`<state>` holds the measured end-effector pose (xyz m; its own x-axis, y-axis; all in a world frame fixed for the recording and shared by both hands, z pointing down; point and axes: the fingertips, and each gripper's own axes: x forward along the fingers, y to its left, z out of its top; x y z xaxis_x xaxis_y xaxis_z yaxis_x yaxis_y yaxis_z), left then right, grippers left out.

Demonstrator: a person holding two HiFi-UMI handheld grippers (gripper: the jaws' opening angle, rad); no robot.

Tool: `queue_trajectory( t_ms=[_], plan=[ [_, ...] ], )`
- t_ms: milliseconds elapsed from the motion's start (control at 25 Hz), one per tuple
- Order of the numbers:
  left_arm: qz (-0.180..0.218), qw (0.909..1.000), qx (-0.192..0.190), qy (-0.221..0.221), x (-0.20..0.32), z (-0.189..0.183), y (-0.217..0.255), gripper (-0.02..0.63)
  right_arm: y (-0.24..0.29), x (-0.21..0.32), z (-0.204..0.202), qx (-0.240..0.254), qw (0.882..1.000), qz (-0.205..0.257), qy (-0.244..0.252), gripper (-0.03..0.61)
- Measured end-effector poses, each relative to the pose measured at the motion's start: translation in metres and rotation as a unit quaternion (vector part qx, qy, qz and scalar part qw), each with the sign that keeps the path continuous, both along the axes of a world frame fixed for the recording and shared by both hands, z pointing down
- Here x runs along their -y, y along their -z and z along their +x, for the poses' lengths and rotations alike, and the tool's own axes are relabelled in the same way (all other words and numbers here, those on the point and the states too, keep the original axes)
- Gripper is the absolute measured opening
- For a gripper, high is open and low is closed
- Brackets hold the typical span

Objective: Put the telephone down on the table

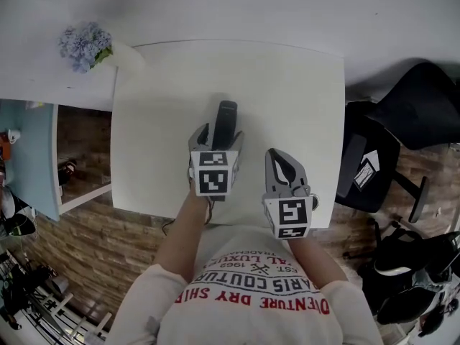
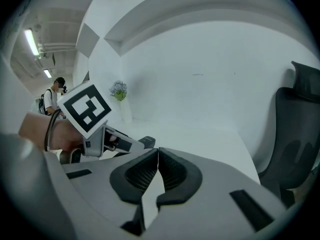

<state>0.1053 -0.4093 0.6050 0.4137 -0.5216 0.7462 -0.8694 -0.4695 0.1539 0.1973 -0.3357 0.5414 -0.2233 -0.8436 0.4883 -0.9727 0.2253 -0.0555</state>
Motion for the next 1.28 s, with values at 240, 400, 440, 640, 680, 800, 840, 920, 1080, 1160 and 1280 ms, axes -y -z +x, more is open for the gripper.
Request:
queue_trajectory(
  t_ms=[240,400,440,640,680,800,840,920,1080,1160,1280],
  plan=[
    [0.101,0.9932,-0.011,0.056,-0.008,-0.025,0.065,0.081,0.027,-0.006,-0.010,-0.005,1.000,0.028,-0.010,0.026],
    [0.131,0.9905,-0.027,0.031,-0.018,-0.030,0.093,0.041,0.051,-0.006,-0.017,-0.014,0.998,0.058,-0.018,0.025],
    [0.135,0.9899,-0.037,0.027,-0.020,-0.031,0.100,0.035,0.058,-0.006,-0.019,-0.016,0.997,0.066,-0.021,0.026],
    [0.184,0.9787,-0.090,-0.004,-0.031,-0.041,0.148,0.025,0.098,-0.006,-0.028,-0.014,0.992,0.118,-0.033,0.025],
    [0.201,0.9738,-0.105,-0.010,-0.033,-0.044,0.161,0.025,0.107,-0.007,-0.031,-0.015,0.991,0.133,-0.032,0.025],
    [0.262,0.9536,-0.145,-0.028,-0.041,-0.054,0.201,0.025,0.134,-0.012,-0.041,-0.021,0.984,0.175,-0.032,0.025],
    [0.288,0.9451,-0.151,-0.035,-0.044,-0.057,0.213,0.025,0.141,-0.014,-0.045,-0.024,0.981,0.188,-0.032,0.025],
    [0.339,0.9272,-0.153,-0.045,-0.049,-0.065,0.234,0.025,0.152,-0.017,-0.052,-0.027,0.977,0.210,-0.034,0.025],
    [0.393,0.9010,-0.180,-0.037,-0.057,-0.078,0.260,0.025,0.166,-0.022,-0.066,-0.029,0.970,0.237,-0.034,0.025],
    [0.401,0.8947,-0.193,-0.040,-0.059,-0.083,0.267,0.025,0.170,-0.022,-0.072,-0.033,0.969,0.245,-0.032,0.025],
    [0.413,0.8876,-0.199,-0.049,-0.060,-0.088,0.274,0.025,0.173,-0.022,-0.077,-0.039,0.968,0.247,-0.033,0.025]
  ],
)
